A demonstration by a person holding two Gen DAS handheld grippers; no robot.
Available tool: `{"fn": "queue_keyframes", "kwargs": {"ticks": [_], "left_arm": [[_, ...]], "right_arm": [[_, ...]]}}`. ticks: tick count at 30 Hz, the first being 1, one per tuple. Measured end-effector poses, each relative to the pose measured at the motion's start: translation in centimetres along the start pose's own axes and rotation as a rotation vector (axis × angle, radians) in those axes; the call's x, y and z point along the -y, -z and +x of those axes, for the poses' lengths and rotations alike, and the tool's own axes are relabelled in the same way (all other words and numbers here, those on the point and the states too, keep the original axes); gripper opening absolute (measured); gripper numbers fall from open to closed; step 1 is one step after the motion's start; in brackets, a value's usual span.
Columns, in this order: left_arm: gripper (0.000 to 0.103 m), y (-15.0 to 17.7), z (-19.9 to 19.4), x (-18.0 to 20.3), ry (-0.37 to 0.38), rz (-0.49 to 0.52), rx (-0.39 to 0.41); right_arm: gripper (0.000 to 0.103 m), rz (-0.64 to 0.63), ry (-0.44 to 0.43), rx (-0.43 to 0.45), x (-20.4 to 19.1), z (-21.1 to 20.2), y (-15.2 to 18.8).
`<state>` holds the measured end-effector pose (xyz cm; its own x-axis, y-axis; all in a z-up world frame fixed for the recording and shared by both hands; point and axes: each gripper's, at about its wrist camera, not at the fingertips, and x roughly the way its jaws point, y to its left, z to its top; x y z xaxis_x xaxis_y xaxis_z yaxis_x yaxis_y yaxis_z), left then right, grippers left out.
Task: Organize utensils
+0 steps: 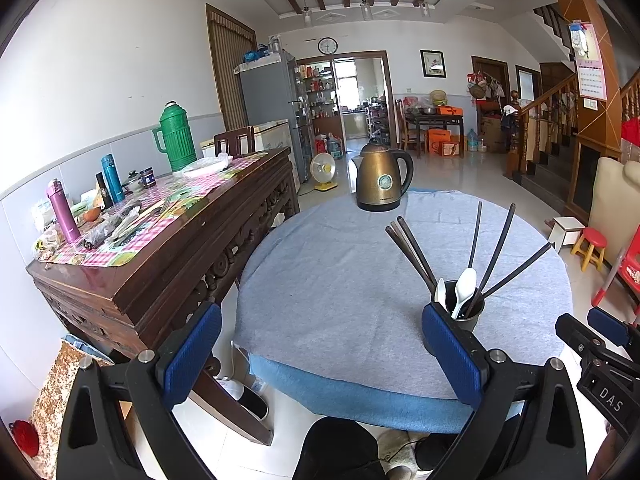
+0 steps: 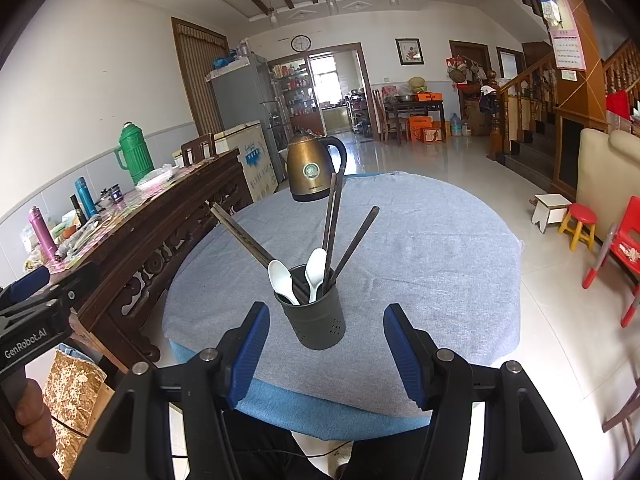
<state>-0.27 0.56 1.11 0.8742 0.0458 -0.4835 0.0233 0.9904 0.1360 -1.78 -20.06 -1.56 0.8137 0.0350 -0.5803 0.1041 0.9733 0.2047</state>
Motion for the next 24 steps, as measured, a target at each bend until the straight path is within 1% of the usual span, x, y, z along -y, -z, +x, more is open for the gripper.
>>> {"fn": "queue_keyframes", "kwargs": {"ticks": [24], "left_arm": [[0.1, 0.46, 0.32, -0.51, 0.002, -0.016, -0.017]], "right_arm": [[0.063, -0.01, 0.005, -0.005, -0.32, 0.09, 0.36]]}}
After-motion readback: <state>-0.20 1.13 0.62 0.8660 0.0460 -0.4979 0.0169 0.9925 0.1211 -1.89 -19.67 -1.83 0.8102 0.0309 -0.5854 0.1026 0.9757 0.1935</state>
